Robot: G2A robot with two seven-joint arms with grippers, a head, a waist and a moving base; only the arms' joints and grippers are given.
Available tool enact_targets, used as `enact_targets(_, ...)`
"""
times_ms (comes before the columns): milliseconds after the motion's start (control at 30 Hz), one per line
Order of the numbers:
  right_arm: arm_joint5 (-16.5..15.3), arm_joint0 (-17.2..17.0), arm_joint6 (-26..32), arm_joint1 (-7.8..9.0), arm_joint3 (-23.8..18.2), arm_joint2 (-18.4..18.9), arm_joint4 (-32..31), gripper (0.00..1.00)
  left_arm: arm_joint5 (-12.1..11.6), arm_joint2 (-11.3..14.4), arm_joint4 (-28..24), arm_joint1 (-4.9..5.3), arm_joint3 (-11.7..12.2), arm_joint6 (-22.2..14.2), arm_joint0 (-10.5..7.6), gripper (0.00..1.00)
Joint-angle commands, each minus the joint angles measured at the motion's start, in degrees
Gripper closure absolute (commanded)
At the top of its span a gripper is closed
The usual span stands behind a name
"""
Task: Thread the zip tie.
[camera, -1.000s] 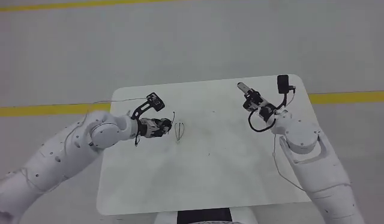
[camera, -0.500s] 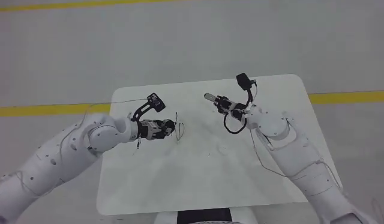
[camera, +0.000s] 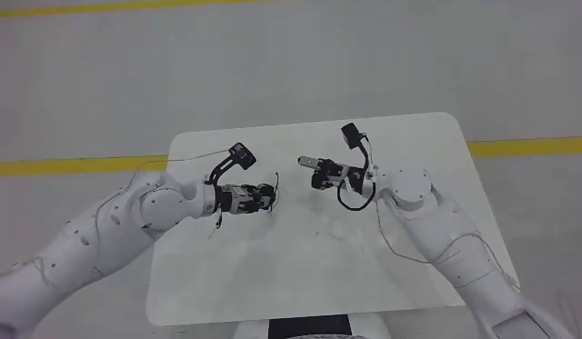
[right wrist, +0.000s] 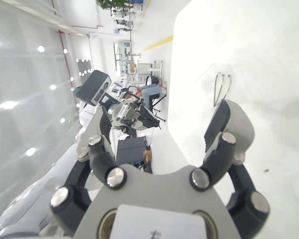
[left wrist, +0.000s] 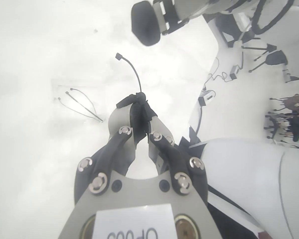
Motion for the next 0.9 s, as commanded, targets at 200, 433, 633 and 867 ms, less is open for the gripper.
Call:
enact_targets(200, -4.1, 4.2, 4.5, -1.64, 7.2, -3.6, 6.8, 0.0, 0.0, 0.3, -3.4, -2.03, 2.1, -1.8, -0.84, 1.0)
enact_targets(433, -3.8, 3.7, 3.9, -1.75, 7.2, -3.8, 7.5, 0.0, 0.4, 0.3, -2.9, -2.19, 2.3, -1.1, -0.37, 1.0)
enact_targets(633, -6.9, 6.2, 9.1, -2.84, 12.0, -5.4, 13.4, 0.0, 0.0, -0.2, -4.4, -2.77, 2.6, -2.2, 0.2, 1.0)
enact_targets(867, -11.7, 8.4, 12.4, -3.65, 15.8, -6.3, 16.0, 0.0, 0.0, -1.0, -3.5, -2.88, 2.0, -3.1, 1.14, 1.0)
